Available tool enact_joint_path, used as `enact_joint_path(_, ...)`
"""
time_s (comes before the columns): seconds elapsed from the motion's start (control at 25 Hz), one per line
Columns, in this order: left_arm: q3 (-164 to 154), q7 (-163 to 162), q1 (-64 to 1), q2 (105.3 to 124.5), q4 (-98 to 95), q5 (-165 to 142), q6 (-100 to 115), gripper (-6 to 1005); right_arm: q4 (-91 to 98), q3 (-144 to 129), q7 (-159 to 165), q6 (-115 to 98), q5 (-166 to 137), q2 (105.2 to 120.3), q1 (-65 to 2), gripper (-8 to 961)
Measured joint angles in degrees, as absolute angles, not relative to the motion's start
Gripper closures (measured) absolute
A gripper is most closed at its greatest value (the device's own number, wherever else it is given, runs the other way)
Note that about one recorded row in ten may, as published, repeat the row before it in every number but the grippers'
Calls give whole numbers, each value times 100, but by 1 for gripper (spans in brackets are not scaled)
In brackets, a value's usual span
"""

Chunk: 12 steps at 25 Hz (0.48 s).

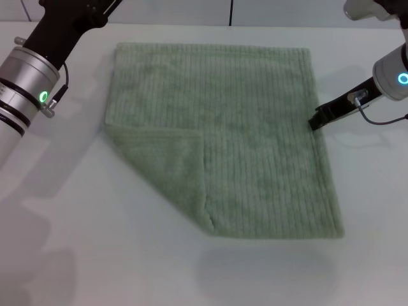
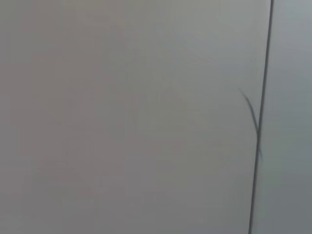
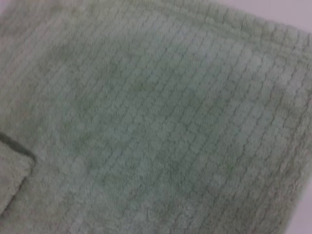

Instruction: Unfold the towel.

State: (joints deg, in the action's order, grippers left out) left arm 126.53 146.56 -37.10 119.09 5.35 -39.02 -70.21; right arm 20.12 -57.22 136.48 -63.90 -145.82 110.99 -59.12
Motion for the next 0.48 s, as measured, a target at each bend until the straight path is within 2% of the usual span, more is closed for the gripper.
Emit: enact_joint_path(0.48, 12168, 14579, -3667, 11909, 544, -3897, -7028, 138, 1932, -5731, 13590, -6404, -14643, 11167, -5935, 946)
